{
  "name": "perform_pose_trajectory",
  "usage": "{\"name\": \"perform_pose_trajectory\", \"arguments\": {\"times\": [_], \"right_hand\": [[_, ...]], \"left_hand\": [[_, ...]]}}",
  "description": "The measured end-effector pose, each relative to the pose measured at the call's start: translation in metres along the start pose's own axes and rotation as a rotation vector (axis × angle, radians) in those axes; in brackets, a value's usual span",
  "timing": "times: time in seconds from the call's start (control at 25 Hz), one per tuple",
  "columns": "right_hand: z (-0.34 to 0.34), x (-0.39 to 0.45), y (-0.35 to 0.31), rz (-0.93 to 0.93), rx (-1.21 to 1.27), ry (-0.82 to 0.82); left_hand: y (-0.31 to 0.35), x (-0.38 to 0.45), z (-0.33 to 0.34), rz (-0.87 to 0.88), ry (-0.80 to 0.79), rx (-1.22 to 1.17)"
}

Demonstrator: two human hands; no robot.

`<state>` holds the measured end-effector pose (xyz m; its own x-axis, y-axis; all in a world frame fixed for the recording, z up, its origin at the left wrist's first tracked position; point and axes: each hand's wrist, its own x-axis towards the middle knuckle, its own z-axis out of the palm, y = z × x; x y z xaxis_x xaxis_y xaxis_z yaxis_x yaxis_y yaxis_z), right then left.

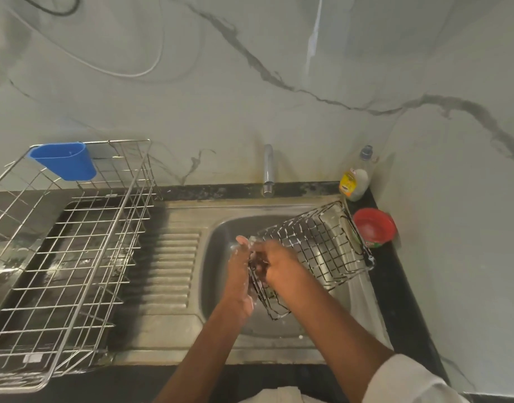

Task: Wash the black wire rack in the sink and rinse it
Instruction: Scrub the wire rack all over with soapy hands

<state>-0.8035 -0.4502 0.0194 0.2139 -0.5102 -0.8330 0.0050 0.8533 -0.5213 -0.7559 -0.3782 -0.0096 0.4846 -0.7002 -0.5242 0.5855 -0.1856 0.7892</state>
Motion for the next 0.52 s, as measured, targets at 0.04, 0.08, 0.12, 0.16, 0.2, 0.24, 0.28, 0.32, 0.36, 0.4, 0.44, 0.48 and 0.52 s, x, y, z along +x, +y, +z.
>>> {"name": "perform_pose_trajectory", "arguments": {"times": [0.04,0.08,0.12,0.16,0.2,0.24,0.28,0.32,0.36,0.4,0.44,0.48,0.52], "right_hand": [[0.001,0.000,0.000,0.019,0.039,-0.025],[0.001,-0.002,0.000,0.052,0.115,-0.075],[-0.002,-0.006,0.000,0.066,0.187,-0.125],[-0.005,-0.009,-0.001,0.061,0.242,-0.152],[-0.012,-0.013,0.000,0.032,0.265,-0.173],[-0.019,-0.019,0.000,0.002,0.256,-0.188],[-0.024,-0.022,0.001,-0.014,0.218,-0.193],[-0.026,-0.023,0.001,-0.008,0.177,-0.184],[-0.026,-0.023,0.000,0.019,0.163,-0.170],[-0.026,-0.025,-0.004,0.051,0.183,-0.164],[-0.026,-0.027,-0.009,0.059,0.207,-0.159],[-0.028,-0.029,-0.015,0.041,0.222,-0.159],[-0.031,-0.029,-0.021,0.004,0.228,-0.157]], "left_hand": [[-0.001,-0.001,0.002,0.008,-0.006,0.005],[-0.001,-0.002,0.004,0.014,-0.008,-0.001],[0.000,-0.002,0.006,0.012,-0.016,-0.009],[0.002,-0.001,0.008,0.008,-0.033,-0.024],[0.003,0.000,0.009,-0.002,-0.042,-0.027],[0.005,-0.002,0.011,-0.005,-0.040,-0.020],[0.005,-0.003,0.012,-0.005,-0.035,-0.002],[0.004,-0.005,0.012,-0.012,-0.031,0.016],[0.003,-0.006,0.012,-0.021,-0.026,0.022],[0.000,-0.005,0.011,-0.024,-0.002,0.029],[-0.002,-0.005,0.010,-0.020,0.027,0.043],[-0.003,-0.006,0.011,-0.002,0.048,0.055],[-0.006,-0.004,0.010,0.029,0.053,0.060]]}}
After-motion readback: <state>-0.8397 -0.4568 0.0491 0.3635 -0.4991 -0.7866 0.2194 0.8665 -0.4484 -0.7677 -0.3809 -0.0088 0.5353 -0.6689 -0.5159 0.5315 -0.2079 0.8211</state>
